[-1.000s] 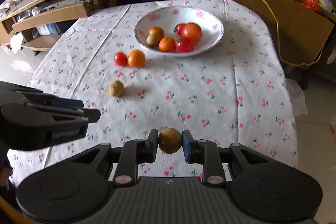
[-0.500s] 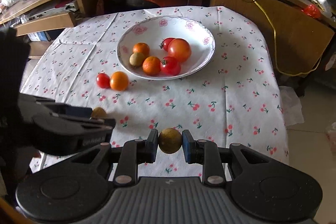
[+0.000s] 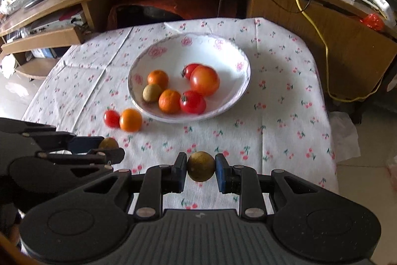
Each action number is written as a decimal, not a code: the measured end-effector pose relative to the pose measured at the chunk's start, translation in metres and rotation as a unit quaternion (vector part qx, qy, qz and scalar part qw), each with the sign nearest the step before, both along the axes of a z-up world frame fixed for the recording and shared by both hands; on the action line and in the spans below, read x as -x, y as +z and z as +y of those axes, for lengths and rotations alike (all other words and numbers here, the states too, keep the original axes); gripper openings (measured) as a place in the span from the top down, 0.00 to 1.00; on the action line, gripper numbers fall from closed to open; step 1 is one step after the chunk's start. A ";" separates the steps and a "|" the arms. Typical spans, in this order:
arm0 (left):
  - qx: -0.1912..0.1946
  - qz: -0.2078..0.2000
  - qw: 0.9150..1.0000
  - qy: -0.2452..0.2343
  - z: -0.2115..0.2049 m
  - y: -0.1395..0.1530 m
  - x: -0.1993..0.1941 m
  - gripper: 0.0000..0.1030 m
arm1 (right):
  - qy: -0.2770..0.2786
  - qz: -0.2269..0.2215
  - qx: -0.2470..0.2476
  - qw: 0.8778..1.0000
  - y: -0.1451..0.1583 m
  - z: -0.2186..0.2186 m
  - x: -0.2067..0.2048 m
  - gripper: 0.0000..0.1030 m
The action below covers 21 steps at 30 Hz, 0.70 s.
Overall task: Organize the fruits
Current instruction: 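Grasp the small brown pear with the left tool, then carry the pear and brown fruit into the white bowl with both tools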
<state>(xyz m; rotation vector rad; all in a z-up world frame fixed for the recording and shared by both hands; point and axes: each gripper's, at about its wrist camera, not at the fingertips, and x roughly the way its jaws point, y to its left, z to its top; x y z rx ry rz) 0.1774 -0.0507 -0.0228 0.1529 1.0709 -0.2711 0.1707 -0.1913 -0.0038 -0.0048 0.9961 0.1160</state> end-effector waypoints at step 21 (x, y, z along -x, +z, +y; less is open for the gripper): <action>0.013 -0.031 0.999 0.010 -0.023 0.009 -0.087 0.69 | -0.018 -0.011 -0.001 1.000 -0.009 -0.014 -0.087 0.75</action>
